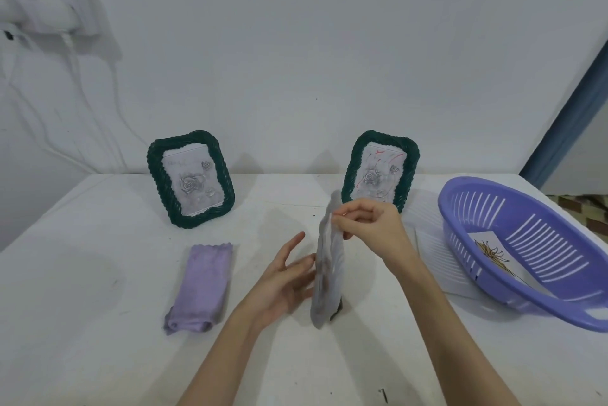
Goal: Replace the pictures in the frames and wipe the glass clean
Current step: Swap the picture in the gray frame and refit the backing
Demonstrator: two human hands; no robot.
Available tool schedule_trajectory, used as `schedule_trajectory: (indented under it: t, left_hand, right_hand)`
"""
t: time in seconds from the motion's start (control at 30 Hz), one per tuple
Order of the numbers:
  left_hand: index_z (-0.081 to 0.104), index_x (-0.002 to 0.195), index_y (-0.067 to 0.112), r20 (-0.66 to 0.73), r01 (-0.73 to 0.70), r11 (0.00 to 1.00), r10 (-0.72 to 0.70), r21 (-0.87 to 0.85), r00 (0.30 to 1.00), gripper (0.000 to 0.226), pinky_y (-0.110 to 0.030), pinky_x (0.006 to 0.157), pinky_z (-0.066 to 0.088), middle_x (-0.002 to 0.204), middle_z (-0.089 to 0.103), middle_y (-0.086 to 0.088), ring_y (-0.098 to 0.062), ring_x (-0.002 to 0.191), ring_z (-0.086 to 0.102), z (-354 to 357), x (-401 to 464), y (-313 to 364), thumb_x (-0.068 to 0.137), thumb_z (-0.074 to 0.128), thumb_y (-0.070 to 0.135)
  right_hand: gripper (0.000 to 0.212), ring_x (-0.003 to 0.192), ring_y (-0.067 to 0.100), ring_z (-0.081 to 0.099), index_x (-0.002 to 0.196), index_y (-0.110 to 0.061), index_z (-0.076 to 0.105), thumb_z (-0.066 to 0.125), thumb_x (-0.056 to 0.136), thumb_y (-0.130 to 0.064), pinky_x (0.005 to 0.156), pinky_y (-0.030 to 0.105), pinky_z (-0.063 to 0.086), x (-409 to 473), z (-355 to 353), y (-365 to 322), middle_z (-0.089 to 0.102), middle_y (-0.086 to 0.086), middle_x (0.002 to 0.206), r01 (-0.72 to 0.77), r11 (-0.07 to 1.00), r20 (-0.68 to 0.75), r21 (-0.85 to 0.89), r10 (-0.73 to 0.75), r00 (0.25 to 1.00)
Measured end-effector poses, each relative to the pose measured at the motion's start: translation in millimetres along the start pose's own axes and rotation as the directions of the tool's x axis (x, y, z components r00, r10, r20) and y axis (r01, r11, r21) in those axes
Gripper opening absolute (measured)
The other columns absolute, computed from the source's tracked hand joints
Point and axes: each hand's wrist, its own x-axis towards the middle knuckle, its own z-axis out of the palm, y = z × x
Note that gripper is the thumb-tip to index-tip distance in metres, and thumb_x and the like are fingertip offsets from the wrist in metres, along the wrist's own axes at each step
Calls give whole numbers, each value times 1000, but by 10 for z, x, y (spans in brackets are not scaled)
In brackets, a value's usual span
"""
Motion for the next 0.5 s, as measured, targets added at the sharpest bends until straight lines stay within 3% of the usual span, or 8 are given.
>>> schedule_trajectory:
  t: [0.1, 0.33, 0.43, 0.5]
  left_hand:
    - [48, 127, 28, -26, -58, 998, 59, 34, 998, 66, -29, 74, 56, 103, 68, -15, -25, 89, 66, -52, -5, 23, 72, 65, -7]
    - [58, 118, 20, -127, -177, 969, 199, 171, 972, 72, -32, 83, 56, 122, 58, -16, -27, 111, 57, -204, 2, 199, 58, 68, -19]
    - [59, 113, 24, -147, -167, 892, 248, 419, 957, 72, -32, 90, 54, 125, 55, -12, -26, 114, 55, -332, -11, 256, 51, 79, -8]
    - [58, 110, 26, -207, -114, 784, 297, 611, 932, 67, -21, 78, 55, 122, 53, -9, -24, 103, 56, -412, 5, 273, 56, 82, -5]
  right_hand:
    - [11, 52, 12, 59, 73, -9, 71, 71, 74, 2, 57, 19, 51, 29, -82, 34, 67, -1, 55, 17, 993, -42, 121, -12, 999]
    - [13, 57, 10, 61, 78, -10, 72, 71, 73, 3, 59, 19, 53, 29, -103, 264, 70, 2, 62, -14, 991, -3, 132, 14, 1000]
    - [13, 56, 10, 60, 83, -8, 71, 72, 74, 1, 59, 20, 52, 37, -75, 468, 68, 5, 64, -39, 997, 14, 61, 38, 999]
    - [21, 58, 10, 59, 89, -12, 70, 75, 72, -1, 62, 19, 50, 25, -33, 640, 67, 8, 69, -70, 997, 42, -36, 72, 997]
